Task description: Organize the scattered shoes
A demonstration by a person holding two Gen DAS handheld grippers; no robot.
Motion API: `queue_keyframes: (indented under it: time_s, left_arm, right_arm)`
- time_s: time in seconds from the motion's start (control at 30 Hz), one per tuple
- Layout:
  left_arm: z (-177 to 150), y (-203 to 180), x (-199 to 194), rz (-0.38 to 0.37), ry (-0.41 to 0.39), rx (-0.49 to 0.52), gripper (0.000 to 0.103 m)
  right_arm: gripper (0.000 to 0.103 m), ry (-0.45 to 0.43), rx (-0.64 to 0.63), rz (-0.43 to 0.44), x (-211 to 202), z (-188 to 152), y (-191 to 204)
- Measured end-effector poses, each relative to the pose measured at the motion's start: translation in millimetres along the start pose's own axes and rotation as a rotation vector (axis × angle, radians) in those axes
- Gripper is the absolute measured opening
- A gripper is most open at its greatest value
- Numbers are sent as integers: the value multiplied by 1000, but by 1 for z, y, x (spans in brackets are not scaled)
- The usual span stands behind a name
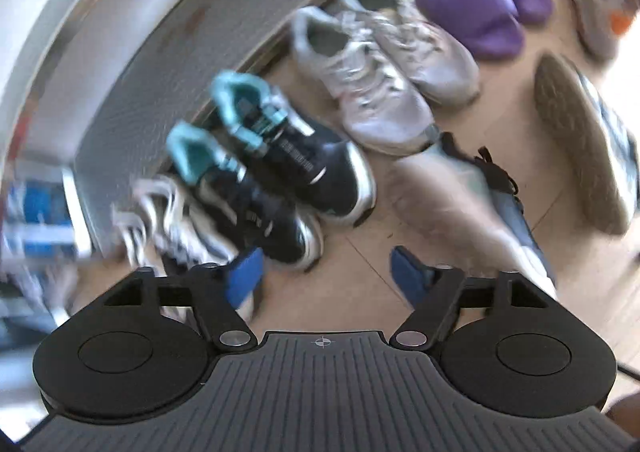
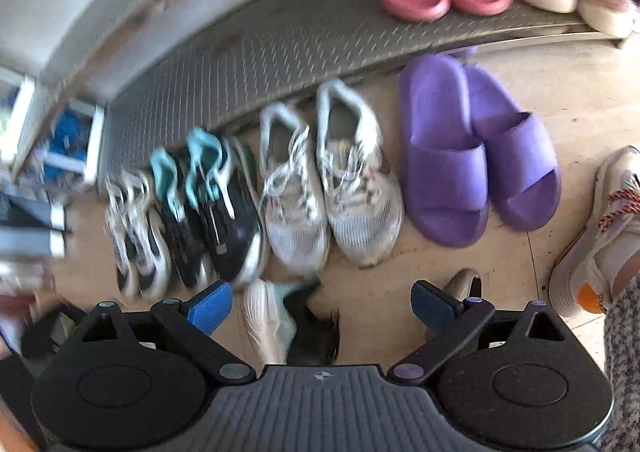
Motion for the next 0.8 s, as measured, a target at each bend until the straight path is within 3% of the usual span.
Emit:
queue_keyframes:
  time_s: [0.1,0.17,0.33,0.4,0.57,0.63,0.7,0.8]
  left_arm:
    - [-1,18,3,-40,37,-119,86]
    - [-5,20,3,-68,24,-147,86]
    - [-9,11,17,-191,48,-162,86]
    - [-6,12,17,-206,32,-155,86]
    - [2,19,27,-231,35,-180,86]
    - [1,23,32,-243,60,-207,86]
    - [1,23,33,-238,64,-198,86]
    - [1,22,32,-217,46,-171,86]
  right_arm:
    - [96,84,-48,7,29,-13,6]
    - [90,122,-24,53,53,-19,0]
    - [60,187,26,137,103,-27,-23]
    - [58,209,8,152,123,-32,-29]
    - [59,218,-70,129,151,-43,-17]
    - [68,222,-116,118,161,-47,-7]
    - [92,225,-162,107,172,-51,3]
    - [95,230,-231,91,187,-58,18]
Point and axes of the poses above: each gripper's, at about its wrist camera, not at the fingertips, and x roughly the way its jaws point, y to its left, z to its top, the point moved 3 cm from there along x, roughly the way its jaws point, and after that the axes turned 11 degrees about z, right-handed, at the moved point
